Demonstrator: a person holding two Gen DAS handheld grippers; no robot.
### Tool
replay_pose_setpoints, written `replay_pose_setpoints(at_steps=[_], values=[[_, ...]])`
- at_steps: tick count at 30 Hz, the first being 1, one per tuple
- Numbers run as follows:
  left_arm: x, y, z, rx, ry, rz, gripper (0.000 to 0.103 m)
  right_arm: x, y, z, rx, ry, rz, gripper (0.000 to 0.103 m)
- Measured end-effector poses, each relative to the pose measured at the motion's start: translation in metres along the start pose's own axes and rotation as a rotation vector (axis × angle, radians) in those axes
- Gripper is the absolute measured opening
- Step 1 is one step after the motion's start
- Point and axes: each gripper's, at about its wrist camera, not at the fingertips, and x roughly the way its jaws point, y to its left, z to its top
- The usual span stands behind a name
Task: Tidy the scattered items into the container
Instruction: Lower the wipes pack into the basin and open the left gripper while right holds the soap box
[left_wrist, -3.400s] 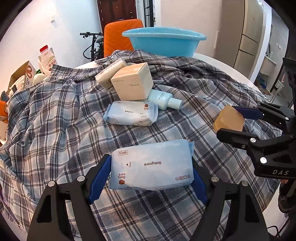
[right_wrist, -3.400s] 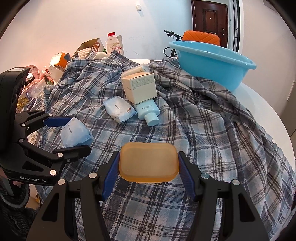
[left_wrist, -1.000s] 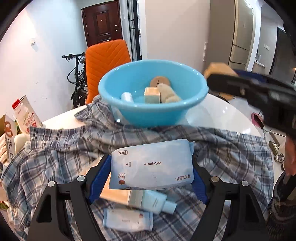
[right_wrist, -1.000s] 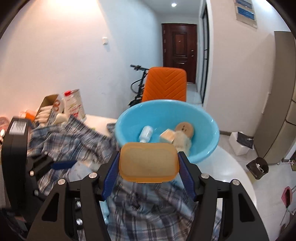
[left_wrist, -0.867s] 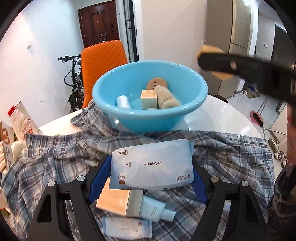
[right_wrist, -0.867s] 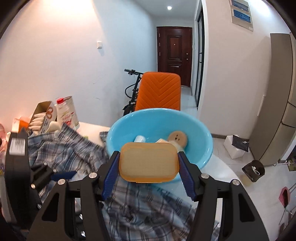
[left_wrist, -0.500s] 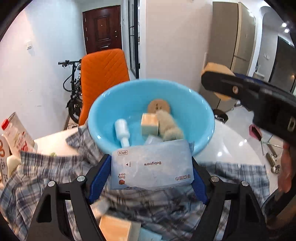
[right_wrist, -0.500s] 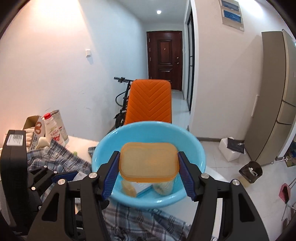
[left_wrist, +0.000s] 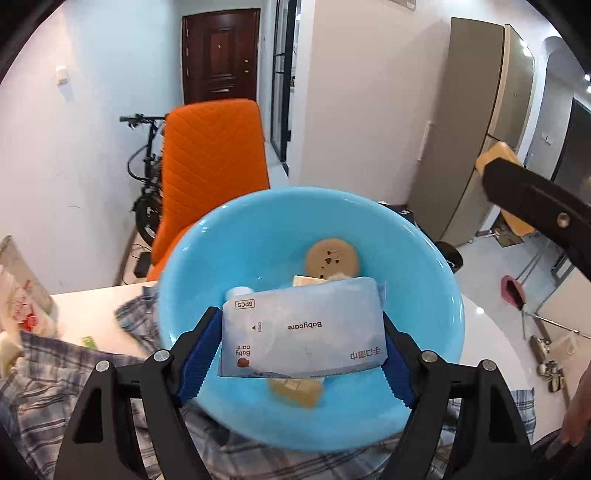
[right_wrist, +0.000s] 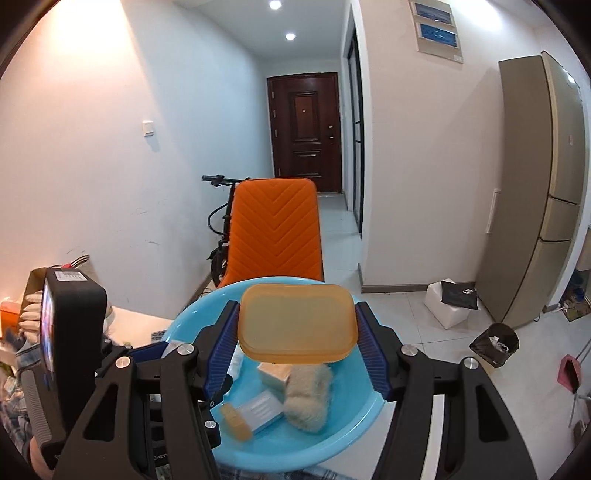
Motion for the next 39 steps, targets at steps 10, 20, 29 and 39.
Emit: replay_pose_setpoints(at_steps=[10,20,29,39], values=[[0.016,0.004,0.006,0.01,0.011,0.018,0.081,0.035,-0.005,-0.013,-0.004,0.051,-0.024,0.06],[0.035,0.004,0.001,0.027,0.069,0.015,0.081,0.064,-0.026,-0.026,0.049,0.15,-0.023,0.06],[0.052,-0.007,-0.006,0.067,0.111,0.052,0.081,0.091,-0.022,-0.04,0.027,0.24,-0.022,0.06],[0.064,0.005,-0.008,0.056,0.122,0.105,0.081,0.106,-0.023,-0.047,0.044,0.29,0.026,0.06]])
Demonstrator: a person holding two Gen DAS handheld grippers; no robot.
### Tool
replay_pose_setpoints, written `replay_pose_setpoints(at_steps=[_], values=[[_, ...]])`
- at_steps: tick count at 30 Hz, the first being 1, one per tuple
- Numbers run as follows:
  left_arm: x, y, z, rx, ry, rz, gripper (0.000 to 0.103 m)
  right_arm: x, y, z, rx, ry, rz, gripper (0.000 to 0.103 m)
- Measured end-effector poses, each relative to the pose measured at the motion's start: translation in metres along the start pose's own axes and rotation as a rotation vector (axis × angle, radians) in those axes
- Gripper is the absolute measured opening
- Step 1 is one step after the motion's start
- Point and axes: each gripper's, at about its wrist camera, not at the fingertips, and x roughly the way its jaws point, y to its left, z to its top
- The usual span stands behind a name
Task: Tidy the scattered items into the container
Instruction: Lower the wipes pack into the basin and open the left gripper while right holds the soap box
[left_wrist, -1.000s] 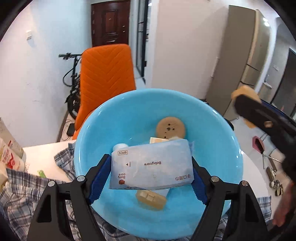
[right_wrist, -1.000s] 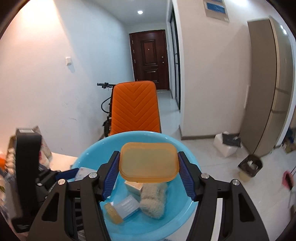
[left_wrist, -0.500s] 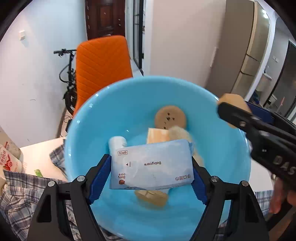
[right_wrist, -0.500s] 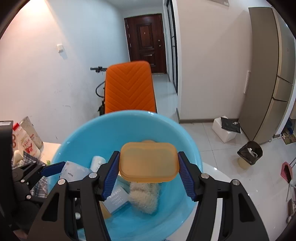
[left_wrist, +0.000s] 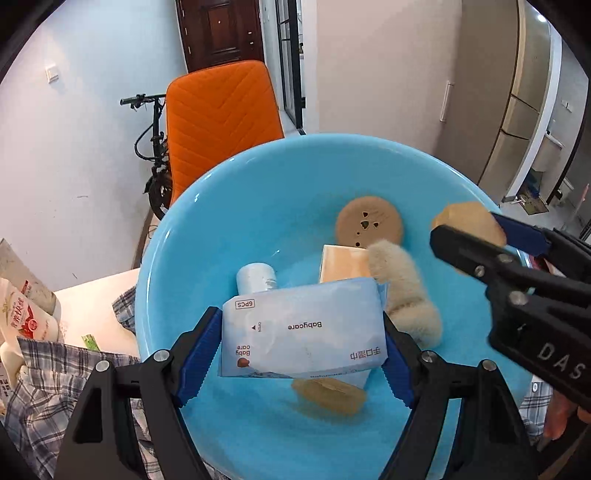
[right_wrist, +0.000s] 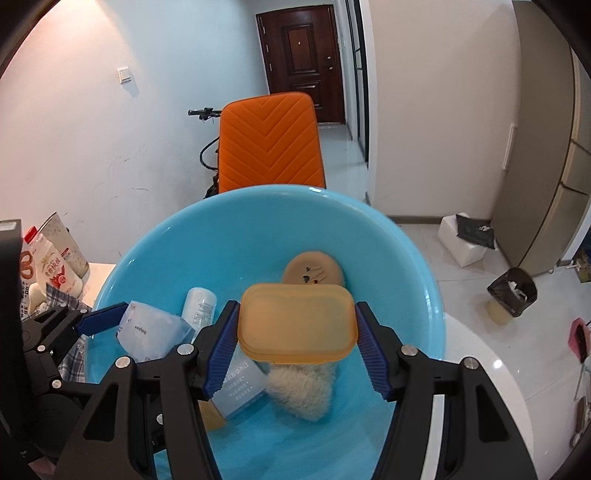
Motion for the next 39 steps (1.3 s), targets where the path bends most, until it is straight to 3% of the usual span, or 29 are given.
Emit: replay_pose_setpoints(at_steps=[5,9,13,27,39], values=[[0.008,-0.002,-0.001,0.005,0.024,-0.019,0.081,0.004,0.002,-0.002,-0.01,0.013,-0.025,0.06],[0.01,0.0,0.0,-0.02,0.037,-0.083,0.081,0.003,0.004,-0.002,-0.02,0.011,-0.036,0.06],[0.011,-0.001,0.001,-0.011,0.035,-0.047,0.081,0.002,0.004,-0.001,-0.017,0.01,-0.029,0.06],[0.011,-0.004,0.001,-0.007,0.051,-0.074,0.084,0.001,0.003,0.0,-0.012,0.008,-0.027,0.06],[0.012,-0.015,0.0,0.063,0.055,-0.02,0.086,-0.001,0.005,0.001,-0.019,0.004,-0.023,0.06]])
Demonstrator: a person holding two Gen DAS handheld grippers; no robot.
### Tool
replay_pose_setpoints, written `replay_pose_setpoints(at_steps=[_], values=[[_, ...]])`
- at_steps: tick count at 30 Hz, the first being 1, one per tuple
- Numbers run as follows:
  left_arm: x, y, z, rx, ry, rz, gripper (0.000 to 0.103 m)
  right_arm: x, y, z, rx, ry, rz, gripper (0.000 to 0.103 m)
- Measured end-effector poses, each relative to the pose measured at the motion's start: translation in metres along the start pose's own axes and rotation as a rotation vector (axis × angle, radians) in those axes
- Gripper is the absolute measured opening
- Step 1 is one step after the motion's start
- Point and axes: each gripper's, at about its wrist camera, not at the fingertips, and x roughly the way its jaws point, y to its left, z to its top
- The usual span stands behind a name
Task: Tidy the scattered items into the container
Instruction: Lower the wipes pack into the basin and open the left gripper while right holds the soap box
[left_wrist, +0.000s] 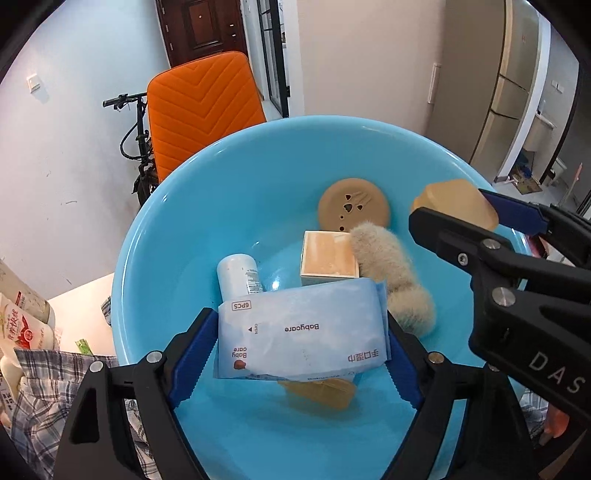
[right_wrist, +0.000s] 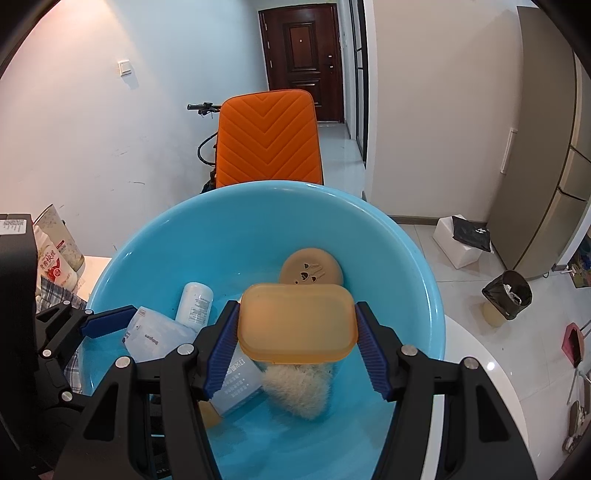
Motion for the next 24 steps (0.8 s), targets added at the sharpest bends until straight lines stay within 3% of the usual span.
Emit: replay_pose_setpoints(at_steps=[3,13,16,19,24], values=[[-0.001,0.001,0.001,-0.018,-0.009,0.005,0.086,-0.001,0.0,0.0,-0.001,-0.001,0.0,0.06],[-0.02,0.022,0.004,-0.143,-0.042,-0.128,0.087,-0.012,-0.003,0.003,0.015,-0.029,0.016,0.061],[-0.025,0.019,0.005,-0.119,-0.068,-0.094,0.089,-0.017,-0.001,0.004,0.004,-0.039,0.012,0.06],[-0.028,0.017,0.006,-0.115,-0.097,-0.069,0.103,-0.02,-0.001,0.004,0.001,-0.048,0.009,0.061],[-0.03,0.016,0.006,-0.103,-0.108,-0.004,0.103,-0.024,-0.003,0.005,-0.001,-0.059,0.014,0.06]])
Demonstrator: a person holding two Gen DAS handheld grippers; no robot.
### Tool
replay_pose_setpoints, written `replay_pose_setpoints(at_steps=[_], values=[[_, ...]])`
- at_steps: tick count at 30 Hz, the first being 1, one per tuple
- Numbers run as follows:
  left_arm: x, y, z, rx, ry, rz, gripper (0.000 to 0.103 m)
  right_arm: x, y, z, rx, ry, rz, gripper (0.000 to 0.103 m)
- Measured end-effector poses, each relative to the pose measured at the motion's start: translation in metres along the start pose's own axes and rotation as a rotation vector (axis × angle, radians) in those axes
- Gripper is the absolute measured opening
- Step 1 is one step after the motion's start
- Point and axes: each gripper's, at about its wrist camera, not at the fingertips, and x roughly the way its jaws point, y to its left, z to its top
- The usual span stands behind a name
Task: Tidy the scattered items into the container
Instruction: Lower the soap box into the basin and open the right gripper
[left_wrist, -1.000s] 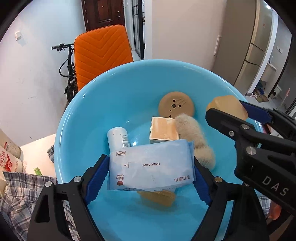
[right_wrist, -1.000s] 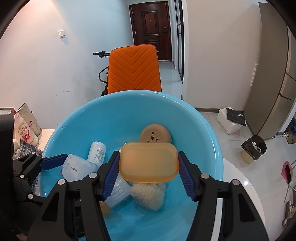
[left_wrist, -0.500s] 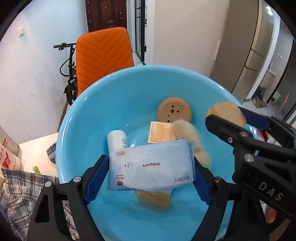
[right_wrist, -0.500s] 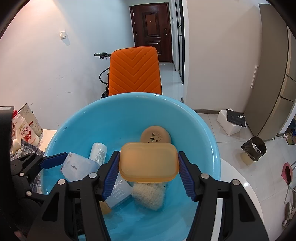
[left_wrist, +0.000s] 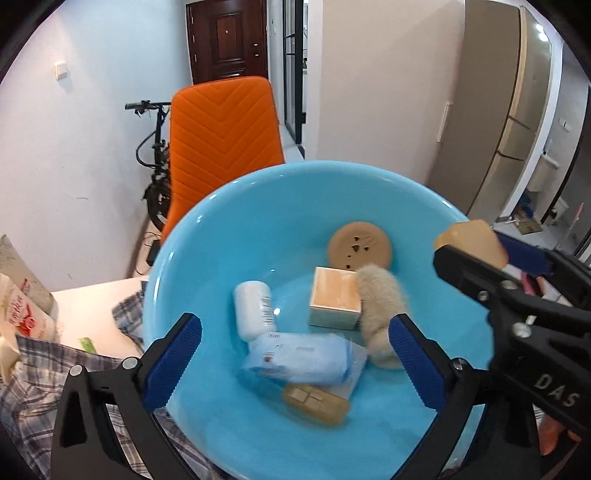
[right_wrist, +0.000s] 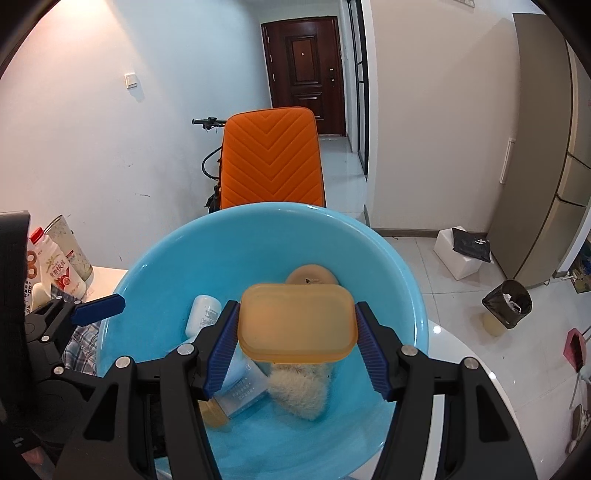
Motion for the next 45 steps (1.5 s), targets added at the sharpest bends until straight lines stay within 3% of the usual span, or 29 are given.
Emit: replay_pose_setpoints(at_steps=[4,9,32,37,45], values=[[-0.001,0.004,0.001,-0.02,0.017,-0.047,0.103,-0.001,-0.001,0.0,0.001,-0.004,0.001,0.06],[-0.001,0.0,0.001,0.003,0.015,-0.011,0.103,-0.003,-0.001,-0.001,0.003,-0.008,0.004,0.06],[0.001,0.002,0.001,-0.012,0.049,-0.04,0.103,-0.004,-0.003,0.001,0.011,-0.009,-0.002,0.063],[0.0,-0.002,0.0,0.01,0.046,-0.039,0.103,-0.005,-0.007,0.001,0.039,-0.02,-0.007,0.095],[-0.001,0.001,0.001,-0.002,0.045,-0.033,0.103,-0.004,-0.015,0.001,0.079,-0.004,-0.025,0.1]])
